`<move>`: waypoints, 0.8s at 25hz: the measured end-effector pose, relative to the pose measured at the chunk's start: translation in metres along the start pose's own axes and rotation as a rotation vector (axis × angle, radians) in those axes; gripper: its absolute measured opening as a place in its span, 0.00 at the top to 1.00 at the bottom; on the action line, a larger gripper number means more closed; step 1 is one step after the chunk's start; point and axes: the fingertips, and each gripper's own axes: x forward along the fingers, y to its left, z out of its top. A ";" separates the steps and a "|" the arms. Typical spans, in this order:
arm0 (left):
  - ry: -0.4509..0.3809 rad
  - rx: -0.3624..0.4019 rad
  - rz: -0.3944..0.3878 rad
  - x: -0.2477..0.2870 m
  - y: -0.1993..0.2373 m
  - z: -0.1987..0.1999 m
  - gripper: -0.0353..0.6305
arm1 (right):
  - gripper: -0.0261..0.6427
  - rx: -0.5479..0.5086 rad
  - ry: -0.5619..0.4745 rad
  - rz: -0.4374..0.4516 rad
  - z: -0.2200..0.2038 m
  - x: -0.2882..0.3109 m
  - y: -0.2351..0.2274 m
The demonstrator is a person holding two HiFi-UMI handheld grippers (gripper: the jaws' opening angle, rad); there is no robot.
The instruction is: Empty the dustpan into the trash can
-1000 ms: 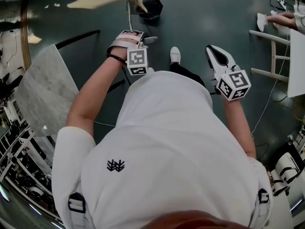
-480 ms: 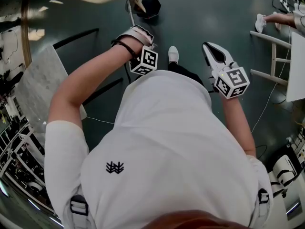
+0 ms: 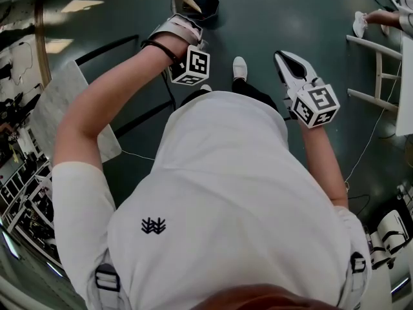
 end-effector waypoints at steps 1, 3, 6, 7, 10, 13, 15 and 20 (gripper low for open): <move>0.034 0.041 0.002 0.001 0.000 -0.008 0.86 | 0.96 0.005 -0.006 0.000 -0.002 -0.001 -0.002; 0.078 0.116 -0.008 0.001 -0.002 -0.021 0.86 | 0.96 0.016 -0.017 0.002 -0.004 -0.001 -0.006; 0.101 0.191 -0.023 0.001 0.001 -0.033 0.86 | 0.96 0.023 -0.042 0.006 -0.002 0.001 -0.010; 0.104 0.198 -0.027 0.001 0.004 -0.035 0.86 | 0.96 0.022 -0.050 0.008 -0.001 0.001 -0.011; 0.109 0.179 -0.039 0.001 0.013 -0.037 0.86 | 0.96 0.027 -0.067 0.014 0.000 0.001 -0.013; 0.123 0.194 -0.043 0.003 0.018 -0.041 0.86 | 0.96 0.036 -0.078 0.016 -0.002 0.000 -0.014; 0.137 0.216 -0.044 0.004 0.018 -0.042 0.86 | 0.96 0.038 -0.080 0.017 -0.006 0.000 -0.016; 0.185 0.240 -0.058 0.004 0.024 -0.041 0.86 | 0.96 0.037 -0.089 0.018 -0.008 0.002 -0.020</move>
